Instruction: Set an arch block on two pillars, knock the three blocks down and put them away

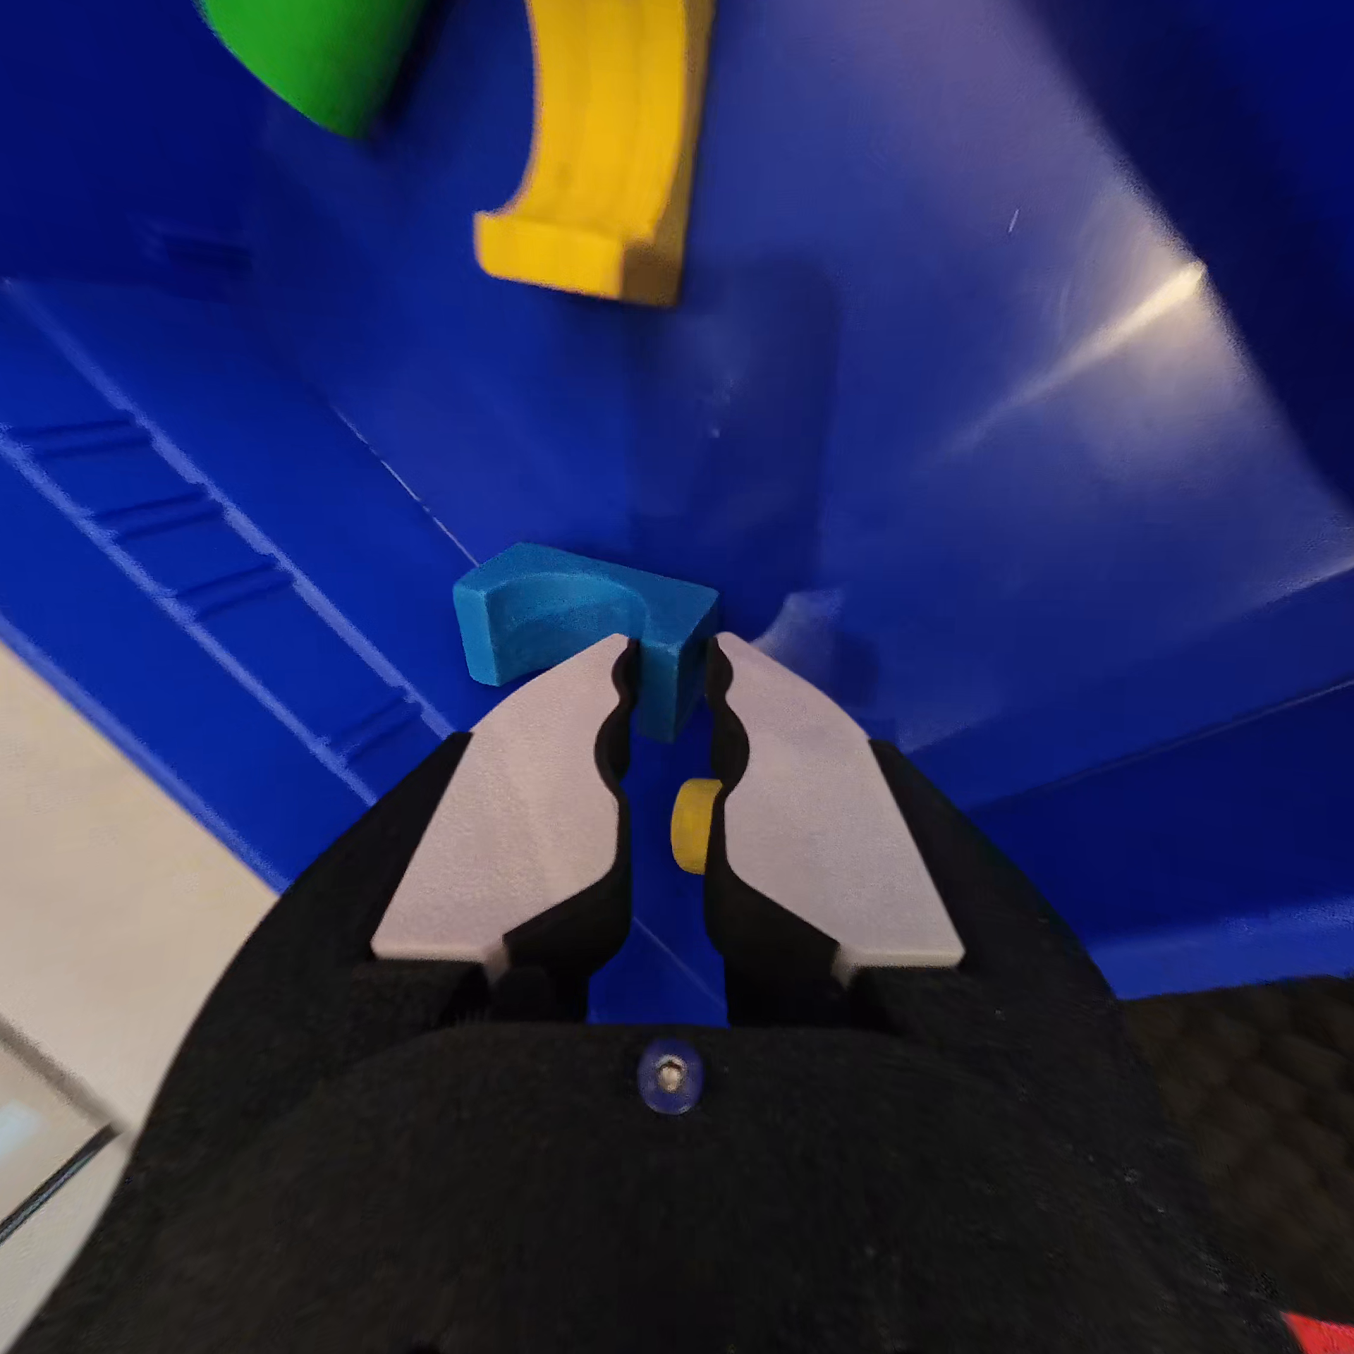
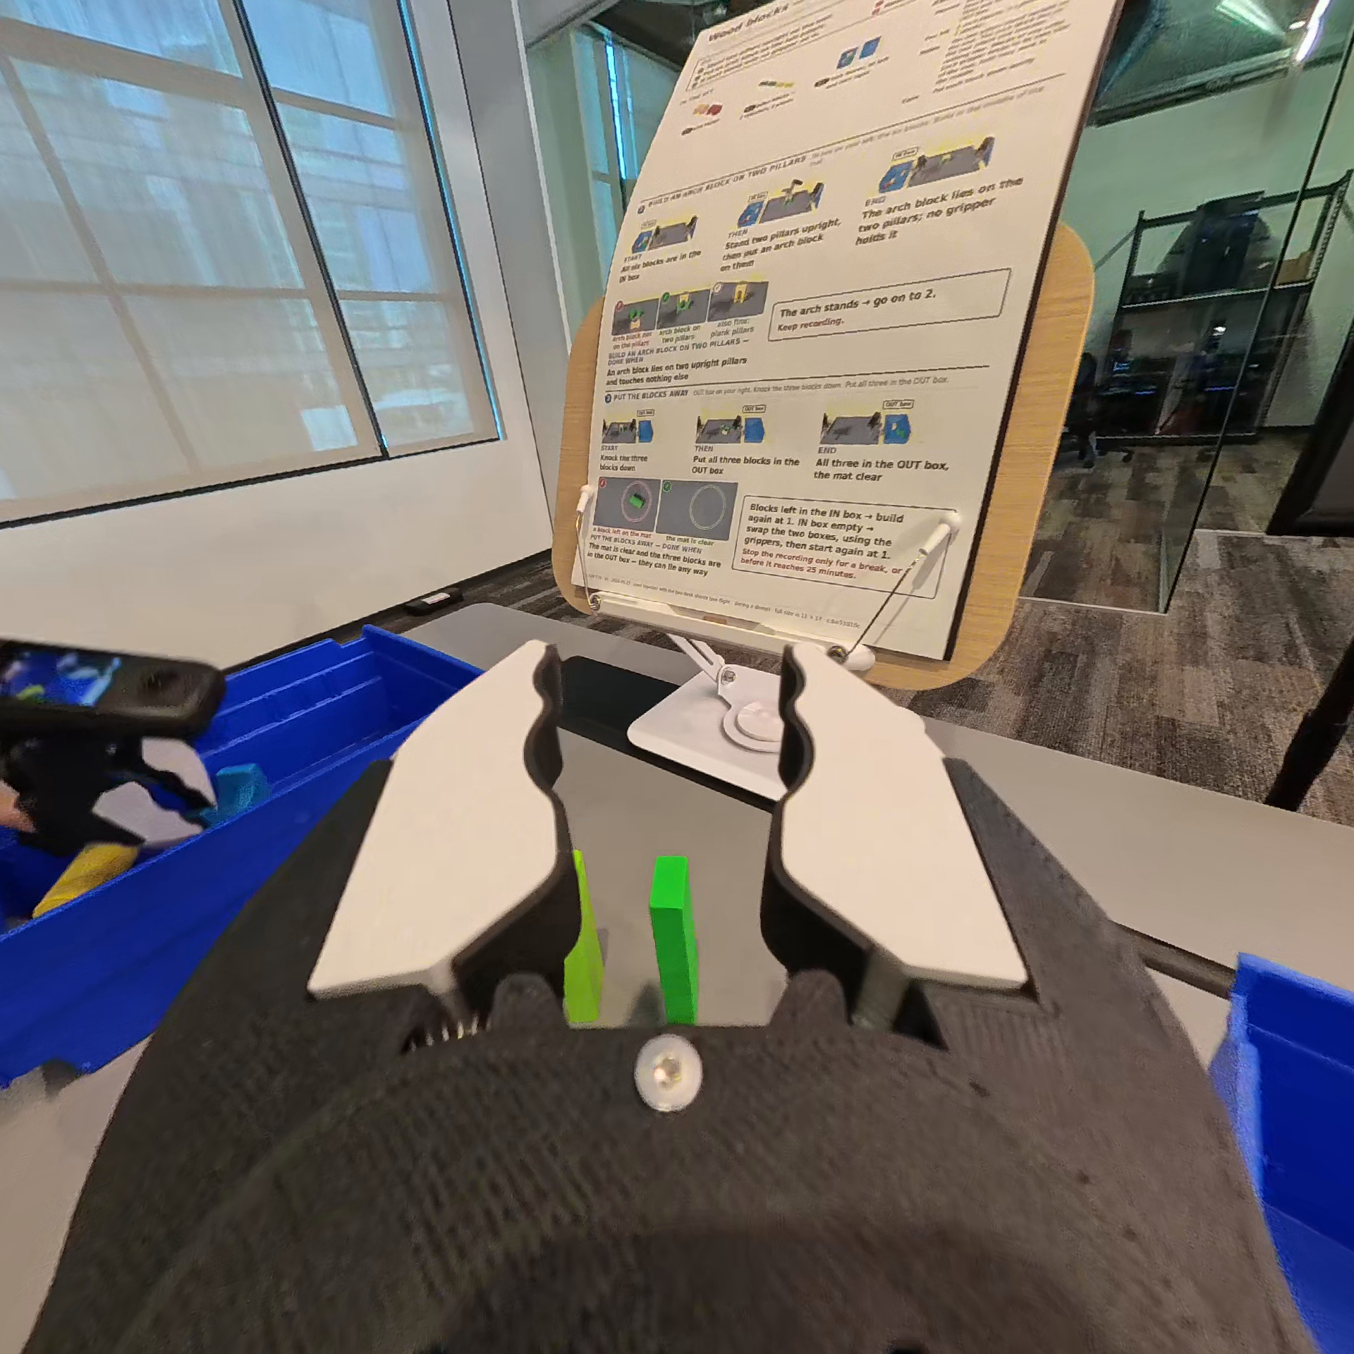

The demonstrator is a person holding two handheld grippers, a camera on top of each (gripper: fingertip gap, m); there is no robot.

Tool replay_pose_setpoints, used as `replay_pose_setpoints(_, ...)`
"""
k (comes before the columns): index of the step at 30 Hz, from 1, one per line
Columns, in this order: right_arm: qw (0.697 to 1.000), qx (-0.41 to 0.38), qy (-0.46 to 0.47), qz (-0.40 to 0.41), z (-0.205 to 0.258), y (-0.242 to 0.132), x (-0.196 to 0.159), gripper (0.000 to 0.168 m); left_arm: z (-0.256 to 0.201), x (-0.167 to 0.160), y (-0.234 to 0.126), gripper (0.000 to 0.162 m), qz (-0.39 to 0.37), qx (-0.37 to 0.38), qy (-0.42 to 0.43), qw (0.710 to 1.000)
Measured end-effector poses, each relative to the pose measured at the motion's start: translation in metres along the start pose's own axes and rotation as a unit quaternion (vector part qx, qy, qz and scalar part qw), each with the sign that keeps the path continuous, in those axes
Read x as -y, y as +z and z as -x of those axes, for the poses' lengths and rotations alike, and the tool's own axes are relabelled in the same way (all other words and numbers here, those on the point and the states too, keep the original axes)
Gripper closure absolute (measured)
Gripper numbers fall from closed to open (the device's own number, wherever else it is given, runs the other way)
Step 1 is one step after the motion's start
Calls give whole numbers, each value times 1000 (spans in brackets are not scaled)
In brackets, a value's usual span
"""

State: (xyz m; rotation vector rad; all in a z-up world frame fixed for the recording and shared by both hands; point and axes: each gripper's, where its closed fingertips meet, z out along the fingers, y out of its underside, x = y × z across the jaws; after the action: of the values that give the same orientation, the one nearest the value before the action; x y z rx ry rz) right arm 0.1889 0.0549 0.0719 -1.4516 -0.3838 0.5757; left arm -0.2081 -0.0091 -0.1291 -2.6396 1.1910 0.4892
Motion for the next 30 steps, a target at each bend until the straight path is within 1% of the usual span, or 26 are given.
replay_pose_setpoints(3, 1000, 15, -11, -5, 9, 0, 0, 111, 0, 24, -36, 145, -103, -46, -68, 991)
replay_pose_setpoints(5, 998, 45, -33, -11, 24, 1, -1, 111, -4, 46, -76, 145, -199, -94, -112, 969)
replay_pose_setpoints(6, 997, 60, -54, -11, 35, 2, -2, 111, -7, 58, -100, 145, -253, -117, -135, 951)
replay_pose_setpoints(7, 994, 76, -81, -12, 47, 2, -5, 111, -12, 71, -127, 145, -308, -150, -155, 927)
replay_pose_setpoints(9, 982, 111, -155, -14, 76, 0, -11, 111, -27, 93, -179, 145, -403, -228, -193, 865)
replay_pose_setpoints(10, 974, 112, -199, -18, 88, -1, -14, 110, -35, 102, -204, 145, -443, -268, -206, 831)
replay_pose_setpoints(12, 953, 85, -286, -49, 108, -8, -13, 110, -48, 118, -245, 145, -516, -330, -233, 756)
replay_pose_setpoints(14, 932, 65, -348, -80, 129, -17, -9, 110, -59, 128, -275, 146, -571, -377, -256, 683)
replay_pose_setpoints(15, 926, 59, -362, -88, 139, -20, -9, 110, -65, 133, -285, 146, -589, -401, -266, 649)
replay_pose_setpoints(16, 926, 59, -363, -87, 146, -22, -10, 111, -73, 138, -291, 146, -599, -425, -273, 621)
replay_pose_setpoints(17, 927, 63, -360, -80, 152, -23, -11, 111, -83, 144, -294, 146, -599, -449, -274, 604)
replay_pose_setpoints(19, 929, 61, -357, -76, 156, -24, -11, 113, -102, 156, -294, 146, -591, -486, -278, 580)
replay_pose_setpoints(21, 924, 59, -371, -75, 155, -26, -10, 129, -119, 167, -293, 146, -578, -522, -283, 560)
replay_pose_setpoints(22, 921, 54, -378, -74, 153, -25, -10, 134, -127, 172, -293, 146, -573, -534, -281, 554)
replay_pose_setpoints(25, 921, 45, -381, -71, 146, -23, -11, 137, -140, 185, -287, 146, -562, -545, -280, 556)
replay_pose_setpoints(28, 914, 32, -397, -77, 144, -23, -8, 140, -144, 189, -289, 146, -559, -567, -280, 537)
replay_pose_setpoints(30, 909, 10, -408, -87, 139, -24, -4, 151, -146, 190, -289, 146, -559, -572, -275, 534)
